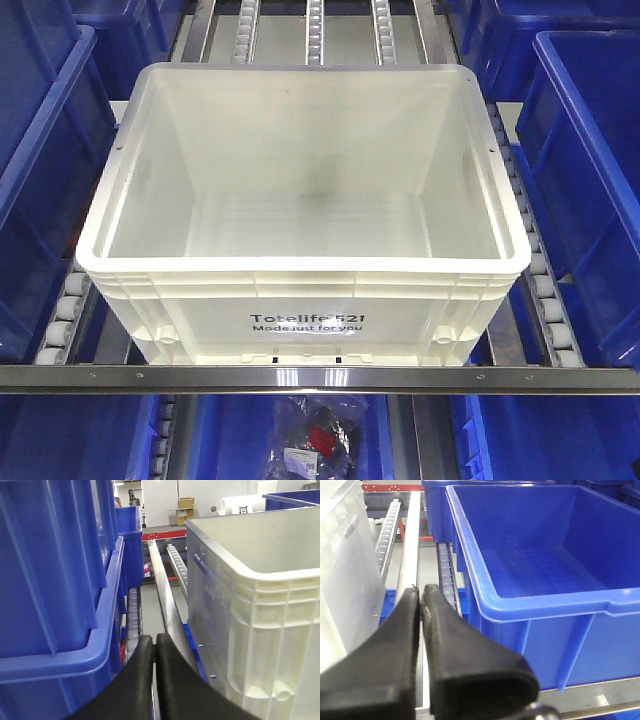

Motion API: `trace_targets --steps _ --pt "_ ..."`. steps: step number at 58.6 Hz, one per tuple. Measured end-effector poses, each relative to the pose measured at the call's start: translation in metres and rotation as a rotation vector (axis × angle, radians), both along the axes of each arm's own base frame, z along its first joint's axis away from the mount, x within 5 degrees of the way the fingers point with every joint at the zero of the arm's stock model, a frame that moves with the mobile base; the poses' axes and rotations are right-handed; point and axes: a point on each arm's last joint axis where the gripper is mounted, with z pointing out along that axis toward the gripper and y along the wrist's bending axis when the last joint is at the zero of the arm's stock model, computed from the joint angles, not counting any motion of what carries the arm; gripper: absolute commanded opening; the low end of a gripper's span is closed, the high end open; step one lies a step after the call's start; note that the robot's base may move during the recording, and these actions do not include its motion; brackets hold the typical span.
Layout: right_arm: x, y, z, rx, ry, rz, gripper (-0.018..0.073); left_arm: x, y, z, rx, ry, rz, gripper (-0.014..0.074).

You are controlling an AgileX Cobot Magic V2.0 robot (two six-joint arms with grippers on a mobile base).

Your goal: Move bin from left to right shelf

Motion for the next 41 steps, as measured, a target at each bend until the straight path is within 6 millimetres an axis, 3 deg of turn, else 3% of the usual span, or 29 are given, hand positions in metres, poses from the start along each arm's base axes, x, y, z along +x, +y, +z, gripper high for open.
trace_targets --steps 14,20,27,34,41 --pt "0.000 0.000 0.001 0.000 -0.009 0.001 -0.0008 0.000 0.000 0.001 0.000 -0.006 0.000 -0.0006" --pt "0.000 0.000 0.005 0.000 -0.058 0.005 -0.0008 0.000 -0.001 0.008 0.016 -0.084 -0.006 -0.0006" --pt "-0.003 0.001 0.017 0.002 -0.188 0.017 -0.0008 -0.002 -0.002 0.019 -0.003 -0.213 -0.018 -0.0006" --pt "-0.004 0.002 0.027 0.020 -0.258 0.027 -0.0008 -0.003 -0.002 0.025 -0.080 -0.223 -0.028 -0.0006" --pt "-0.002 0.002 0.056 0.025 -0.237 0.030 -0.0008 -0.003 -0.001 0.051 -0.108 -0.193 -0.023 -0.0006"
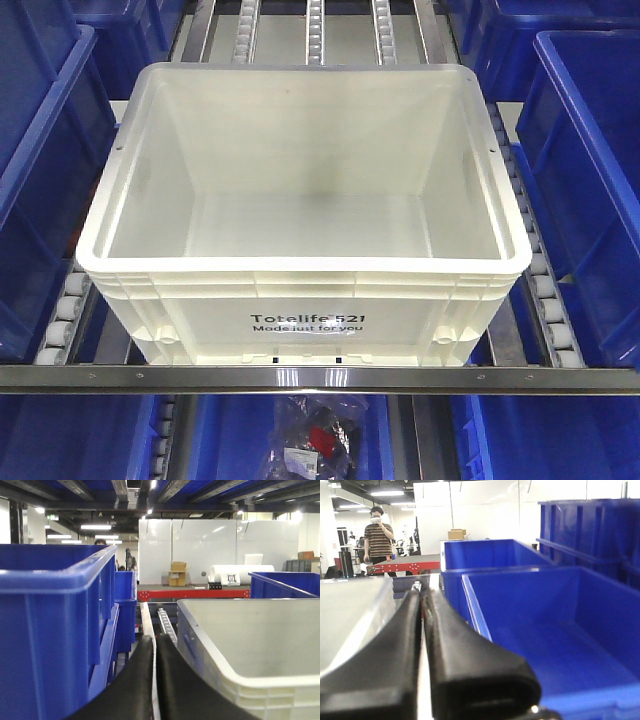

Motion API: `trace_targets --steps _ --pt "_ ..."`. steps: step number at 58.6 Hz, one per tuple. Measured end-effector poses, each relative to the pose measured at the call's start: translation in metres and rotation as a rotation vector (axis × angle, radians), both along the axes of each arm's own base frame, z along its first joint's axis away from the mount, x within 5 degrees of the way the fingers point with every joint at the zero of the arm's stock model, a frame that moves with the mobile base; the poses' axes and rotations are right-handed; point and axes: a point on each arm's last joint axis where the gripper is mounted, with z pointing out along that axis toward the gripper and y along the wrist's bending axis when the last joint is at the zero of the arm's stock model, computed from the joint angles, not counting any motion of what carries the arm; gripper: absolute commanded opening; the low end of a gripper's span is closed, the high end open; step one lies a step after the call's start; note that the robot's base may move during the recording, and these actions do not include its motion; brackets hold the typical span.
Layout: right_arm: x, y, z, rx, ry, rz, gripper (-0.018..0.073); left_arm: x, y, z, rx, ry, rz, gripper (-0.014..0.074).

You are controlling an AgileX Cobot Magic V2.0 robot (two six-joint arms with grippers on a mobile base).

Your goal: Move bin from left to right shelf

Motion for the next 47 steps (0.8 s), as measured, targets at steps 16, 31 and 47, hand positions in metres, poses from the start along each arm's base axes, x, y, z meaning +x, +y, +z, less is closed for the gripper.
trace_targets --steps 16,31,47 --pt "0.029 -0.004 0.044 0.010 0.290 -0.041 -0.0008 0.027 0.002 0.048 -0.005 0.314 0.031 -0.0006" --pt "0.033 -0.004 0.039 0.064 0.369 -0.039 0.0012 0.027 0.003 0.050 -0.010 0.381 0.040 0.0004" --pt "0.033 -0.004 0.039 0.069 0.372 -0.038 0.0287 0.026 0.003 0.048 -0.001 0.404 0.042 0.0284"
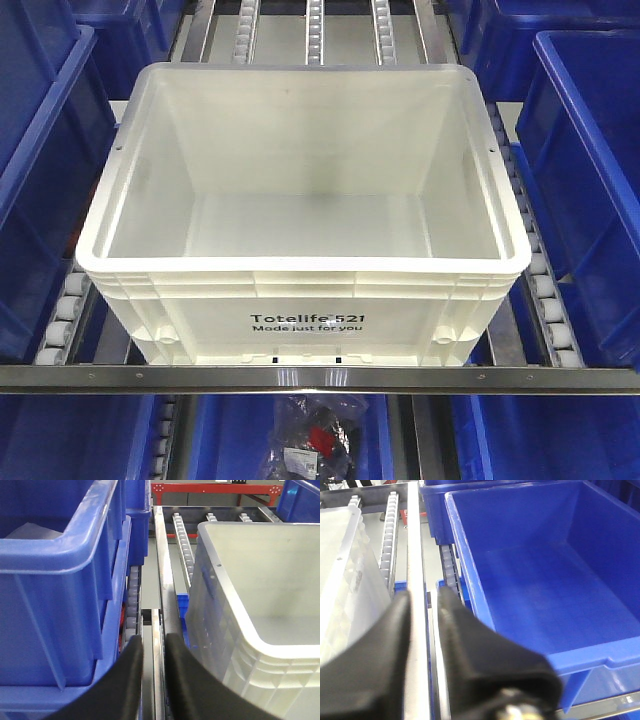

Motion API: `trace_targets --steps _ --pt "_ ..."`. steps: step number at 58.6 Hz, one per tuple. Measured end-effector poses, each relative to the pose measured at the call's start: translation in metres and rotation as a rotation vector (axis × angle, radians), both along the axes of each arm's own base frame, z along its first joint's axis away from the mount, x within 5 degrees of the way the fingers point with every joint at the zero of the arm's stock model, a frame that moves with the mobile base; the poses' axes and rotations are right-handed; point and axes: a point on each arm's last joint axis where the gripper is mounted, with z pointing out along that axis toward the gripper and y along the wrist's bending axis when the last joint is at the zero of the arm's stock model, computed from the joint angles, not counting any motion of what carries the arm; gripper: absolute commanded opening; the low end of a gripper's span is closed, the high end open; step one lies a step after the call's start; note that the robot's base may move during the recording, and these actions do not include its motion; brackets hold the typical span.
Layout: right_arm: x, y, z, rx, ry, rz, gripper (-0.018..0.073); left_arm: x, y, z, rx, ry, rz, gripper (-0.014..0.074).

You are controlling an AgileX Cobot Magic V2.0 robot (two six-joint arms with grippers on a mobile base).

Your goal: Move bin from left to right shelf

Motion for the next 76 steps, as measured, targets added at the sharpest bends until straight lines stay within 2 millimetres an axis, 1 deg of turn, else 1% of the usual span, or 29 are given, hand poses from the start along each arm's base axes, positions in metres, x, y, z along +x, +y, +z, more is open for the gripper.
trace_targets --steps 4,8,11,14,18,22,27,34,42,47,52,59,61,68,76 --pt "0.000 0.000 0.000 0.000 0.003 0.000 0.0391 0.000 -0.001 0.000 0.000 0.001 -0.007 0.0393" --pt "0.000 0.000 0.000 0.000 0.005 -0.001 0.0476 0.000 -0.001 0.000 0.001 0.005 -0.015 0.0473" --pt "0.000 0.001 -0.001 0.000 0.008 0.008 0.0519 0.001 -0.002 -0.002 0.010 0.018 -0.020 0.0524" --pt "0.000 0.003 -0.001 -0.001 0.016 0.029 0.0544 0.003 -0.002 -0.004 0.017 0.044 -0.022 0.0552" --pt "0.000 0.006 -0.003 -0.007 0.037 0.066 0.0557 0.005 -0.002 -0.007 0.022 0.080 -0.029 0.0566" --pt "0.000 0.009 -0.005 -0.016 0.071 0.099 0.0554 0.007 -0.003 -0.005 0.032 0.103 -0.044 0.0566" --pt "0.005 0.013 -0.001 -0.041 0.122 0.139 0.0550 0.012 -0.006 0.006 0.044 0.123 -0.071 0.0566" --pt "0.019 0.020 0.010 -0.073 0.199 0.192 0.0547 0.025 -0.011 0.023 0.055 0.188 -0.109 0.0566" --pt "0.048 0.032 0.024 -0.092 0.277 0.234 0.0547 0.051 -0.021 0.040 0.094 0.276 -0.159 0.0566" --pt "0.069 0.040 0.030 -0.091 0.331 0.249 0.0547 0.071 -0.029 0.043 0.130 0.321 -0.195 0.0566" --pt "0.092 0.048 0.040 -0.073 0.380 0.255 0.0547 0.094 -0.036 0.049 0.143 0.364 -0.208 0.0566" --pt "0.125 0.057 0.048 -0.067 0.457 0.252 0.0547 0.127 -0.043 0.055 0.152 0.441 -0.207 0.0566" --pt "0.135 0.060 0.050 -0.062 0.484 0.248 0.0547 0.137 -0.045 0.060 0.154 0.454 -0.205 0.0566" --pt "0.164 0.068 0.054 -0.031 0.567 0.225 0.0547 0.172 -0.053 0.066 0.145 0.526 -0.193 0.0566" --pt "0.195 0.076 0.053 -0.024 0.651 0.206 0.0547 0.210 -0.061 0.065 0.121 0.623 -0.168 0.0565"
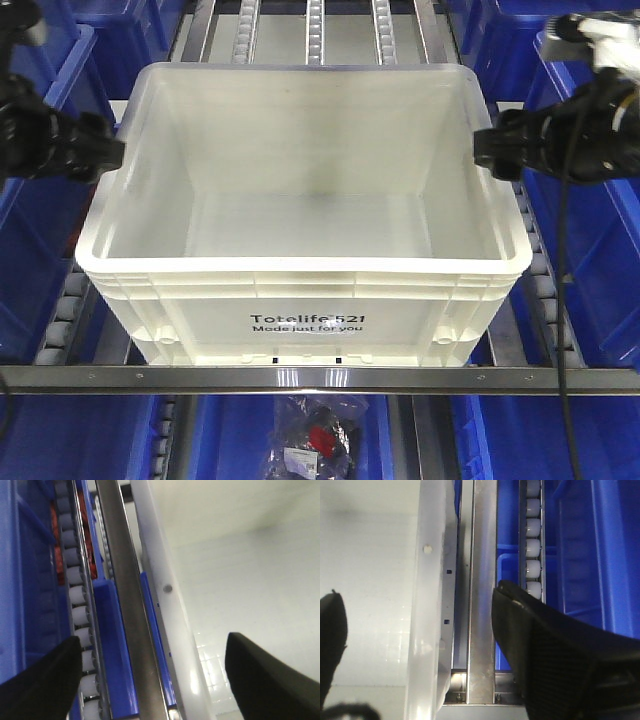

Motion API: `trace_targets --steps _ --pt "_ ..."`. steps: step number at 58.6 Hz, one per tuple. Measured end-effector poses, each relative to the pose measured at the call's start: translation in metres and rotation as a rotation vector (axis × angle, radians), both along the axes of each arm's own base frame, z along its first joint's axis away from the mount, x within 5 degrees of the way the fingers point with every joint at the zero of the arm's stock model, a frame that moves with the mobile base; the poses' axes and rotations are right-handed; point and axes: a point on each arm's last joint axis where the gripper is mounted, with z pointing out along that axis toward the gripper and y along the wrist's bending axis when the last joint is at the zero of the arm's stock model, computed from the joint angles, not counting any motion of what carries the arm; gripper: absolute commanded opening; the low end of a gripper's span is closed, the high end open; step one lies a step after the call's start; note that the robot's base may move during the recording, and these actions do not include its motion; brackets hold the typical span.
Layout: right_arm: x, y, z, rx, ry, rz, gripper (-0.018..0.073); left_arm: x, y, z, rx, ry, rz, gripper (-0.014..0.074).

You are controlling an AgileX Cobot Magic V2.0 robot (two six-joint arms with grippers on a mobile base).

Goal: Move bin from left to right shelf
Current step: 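Lower both grippers onto the crate's side rims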

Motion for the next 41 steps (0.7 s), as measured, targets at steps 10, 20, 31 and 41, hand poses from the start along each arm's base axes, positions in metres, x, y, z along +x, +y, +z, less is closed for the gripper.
trace_targets --steps 10,20,31,41 --pt "0.033 0.006 -0.007 -0.019 0.116 -0.027 0.0547 0.040 -0.009 -0.014 0.010 0.110 0.027 0.0565" --pt "0.056 0.000 -0.011 -0.012 0.186 -0.082 0.0547 0.063 -0.014 -0.025 0.021 0.169 0.036 0.0565" --pt "0.074 0.006 -0.021 -0.021 0.251 -0.043 0.0547 0.076 -0.018 -0.029 0.003 0.190 0.041 0.0565" --pt "0.083 0.011 -0.042 -0.031 0.335 -0.002 0.0495 0.080 -0.020 -0.036 -0.002 0.213 0.041 0.0542"
